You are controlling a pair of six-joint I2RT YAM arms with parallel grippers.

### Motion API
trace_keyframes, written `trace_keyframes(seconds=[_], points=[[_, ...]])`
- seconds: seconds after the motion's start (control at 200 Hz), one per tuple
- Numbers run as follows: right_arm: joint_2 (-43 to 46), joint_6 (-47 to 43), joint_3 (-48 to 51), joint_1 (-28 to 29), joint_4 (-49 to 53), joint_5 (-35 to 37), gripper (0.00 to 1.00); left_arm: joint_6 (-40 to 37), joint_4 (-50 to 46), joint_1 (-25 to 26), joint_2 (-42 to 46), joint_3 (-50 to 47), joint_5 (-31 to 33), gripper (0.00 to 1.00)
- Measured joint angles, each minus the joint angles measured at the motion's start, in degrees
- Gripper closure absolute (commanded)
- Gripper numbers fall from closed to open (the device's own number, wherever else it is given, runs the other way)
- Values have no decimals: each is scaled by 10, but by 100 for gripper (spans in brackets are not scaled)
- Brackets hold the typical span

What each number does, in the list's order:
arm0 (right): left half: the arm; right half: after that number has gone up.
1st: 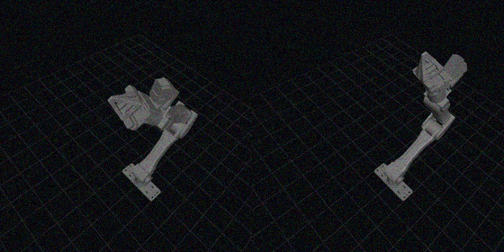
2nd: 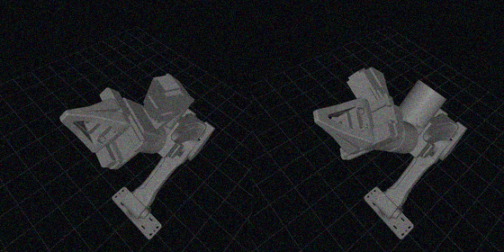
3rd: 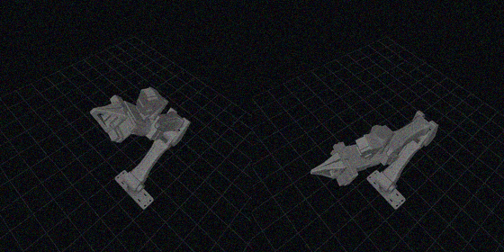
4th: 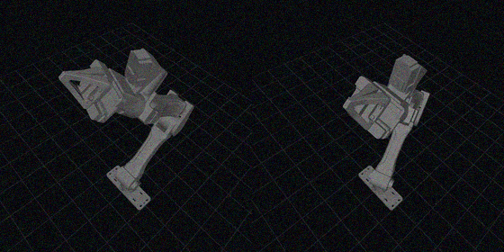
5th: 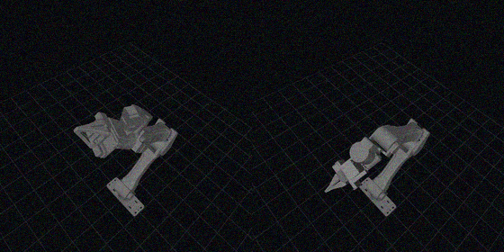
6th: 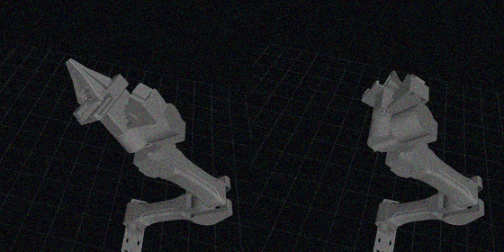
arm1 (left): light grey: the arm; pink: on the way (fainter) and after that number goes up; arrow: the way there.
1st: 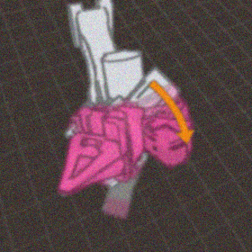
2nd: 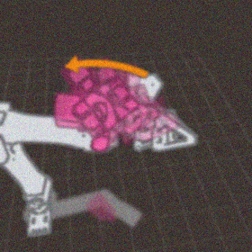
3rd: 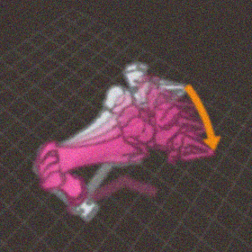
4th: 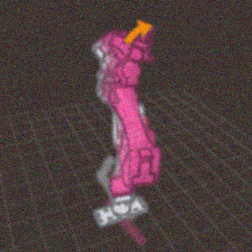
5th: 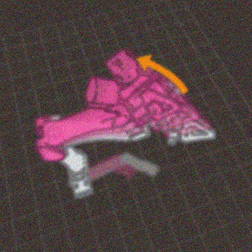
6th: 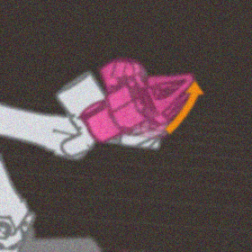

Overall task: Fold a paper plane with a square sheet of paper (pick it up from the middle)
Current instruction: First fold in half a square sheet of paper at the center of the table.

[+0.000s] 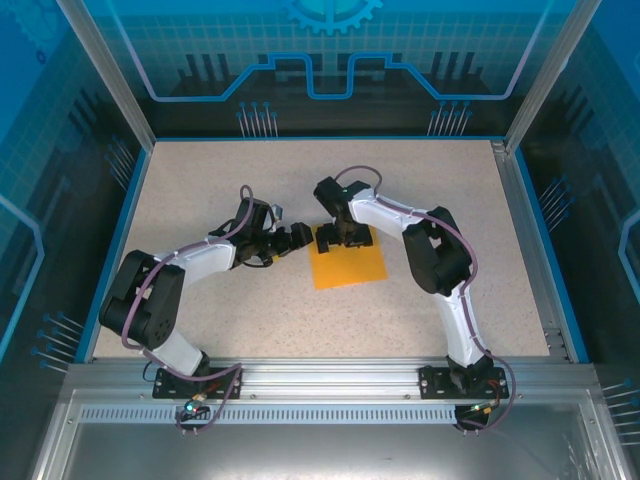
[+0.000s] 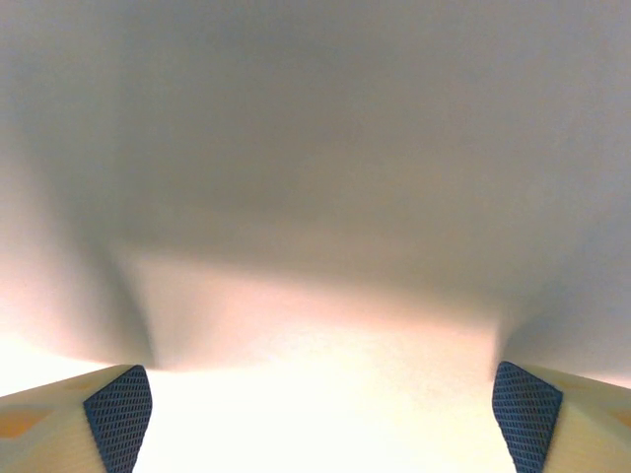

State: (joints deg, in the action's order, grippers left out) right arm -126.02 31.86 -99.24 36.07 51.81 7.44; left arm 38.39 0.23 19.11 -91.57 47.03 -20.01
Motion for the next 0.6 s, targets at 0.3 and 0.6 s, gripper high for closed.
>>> trace_keyframes(seconds=[0.3,0.6], points=[[-30,2,-51,0,19,2,2,-6,0,0,0,0,0,1],[-34,3,-27,0,6,9,5,-11,-5,0,0,0,0,1]])
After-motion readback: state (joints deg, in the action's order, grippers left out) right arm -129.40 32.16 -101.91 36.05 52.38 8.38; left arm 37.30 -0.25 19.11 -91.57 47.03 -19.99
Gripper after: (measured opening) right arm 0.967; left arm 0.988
